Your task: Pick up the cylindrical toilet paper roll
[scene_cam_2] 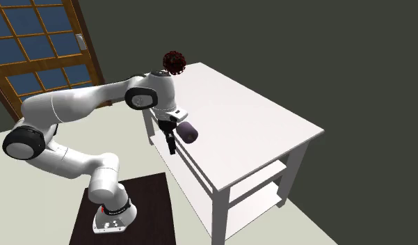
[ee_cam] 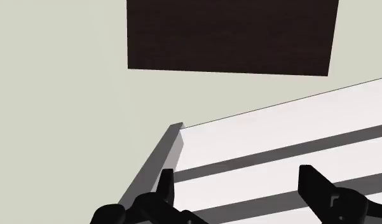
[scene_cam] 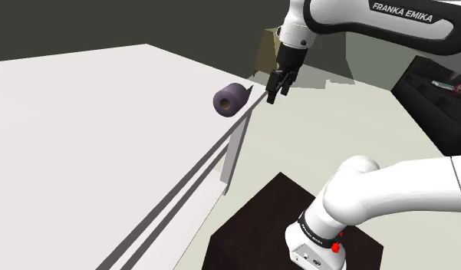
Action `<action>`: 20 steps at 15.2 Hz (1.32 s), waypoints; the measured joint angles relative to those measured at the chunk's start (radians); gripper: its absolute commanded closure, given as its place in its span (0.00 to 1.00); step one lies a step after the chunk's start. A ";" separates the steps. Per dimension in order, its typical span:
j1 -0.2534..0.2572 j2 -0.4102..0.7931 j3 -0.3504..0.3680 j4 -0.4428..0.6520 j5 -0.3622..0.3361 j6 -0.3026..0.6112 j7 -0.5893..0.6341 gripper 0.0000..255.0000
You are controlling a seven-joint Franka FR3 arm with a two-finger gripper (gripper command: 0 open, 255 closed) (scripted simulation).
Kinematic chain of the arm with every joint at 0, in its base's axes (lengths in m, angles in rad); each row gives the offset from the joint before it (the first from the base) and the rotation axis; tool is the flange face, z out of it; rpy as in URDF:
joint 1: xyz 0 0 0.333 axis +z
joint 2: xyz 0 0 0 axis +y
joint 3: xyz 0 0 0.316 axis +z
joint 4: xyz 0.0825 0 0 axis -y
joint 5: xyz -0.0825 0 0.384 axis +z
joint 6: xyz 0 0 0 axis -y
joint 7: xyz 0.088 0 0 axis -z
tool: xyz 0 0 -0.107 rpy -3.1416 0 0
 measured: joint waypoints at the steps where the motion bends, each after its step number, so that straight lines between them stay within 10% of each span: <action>1: 0.000 0.000 0.000 0.000 0.000 0.000 0.000 0.00; 8: 0.113 0.201 0.252 0.194 -0.363 -0.107 -0.253 0.00; 15: 0.277 0.238 0.502 0.061 -0.757 -0.074 -0.560 0.00; 20: 0.303 0.247 0.539 -0.007 -0.804 -0.040 -0.565 0.00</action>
